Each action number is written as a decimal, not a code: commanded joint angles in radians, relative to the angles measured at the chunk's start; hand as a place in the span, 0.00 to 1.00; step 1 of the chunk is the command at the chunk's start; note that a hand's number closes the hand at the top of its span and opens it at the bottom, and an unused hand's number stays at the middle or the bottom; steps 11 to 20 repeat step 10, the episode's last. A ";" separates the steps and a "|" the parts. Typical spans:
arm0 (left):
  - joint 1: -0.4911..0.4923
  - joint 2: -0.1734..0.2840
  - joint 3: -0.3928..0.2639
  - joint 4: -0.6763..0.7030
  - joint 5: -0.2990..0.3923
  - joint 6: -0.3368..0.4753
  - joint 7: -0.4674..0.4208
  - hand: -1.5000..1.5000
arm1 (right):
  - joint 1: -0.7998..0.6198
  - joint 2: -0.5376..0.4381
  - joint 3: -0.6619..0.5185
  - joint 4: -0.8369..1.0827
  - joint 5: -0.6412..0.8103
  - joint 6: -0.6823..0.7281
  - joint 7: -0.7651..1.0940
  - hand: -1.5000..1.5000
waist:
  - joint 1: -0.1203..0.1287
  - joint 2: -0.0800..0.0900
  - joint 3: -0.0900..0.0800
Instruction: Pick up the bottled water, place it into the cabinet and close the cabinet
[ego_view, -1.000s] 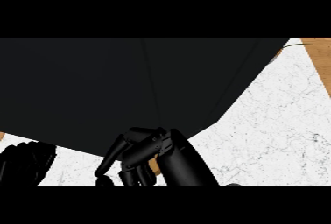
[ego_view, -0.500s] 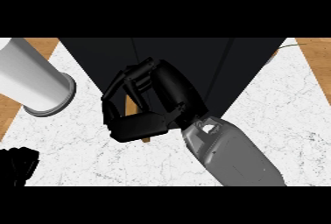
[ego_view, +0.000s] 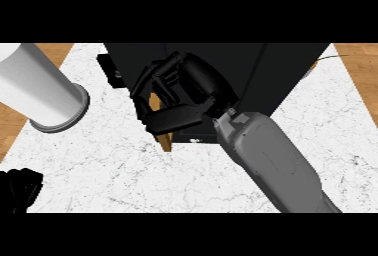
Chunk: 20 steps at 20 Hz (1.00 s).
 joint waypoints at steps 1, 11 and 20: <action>0.004 0.012 -0.002 -0.008 -0.005 -0.017 0.007 1.00 | -0.003 -0.095 -0.130 0.192 0.019 -0.006 -0.053 1.00 | -0.011 0.054 0.015; -0.060 0.013 -0.004 -0.001 0.004 0.004 0.043 1.00 | -0.055 -0.107 -0.161 0.289 0.000 0.045 -0.106 1.00 | -0.017 0.063 0.014; -0.060 0.013 -0.004 -0.001 0.004 0.004 0.043 1.00 | -0.055 -0.107 -0.161 0.289 0.000 0.045 -0.106 1.00 | -0.017 0.063 0.014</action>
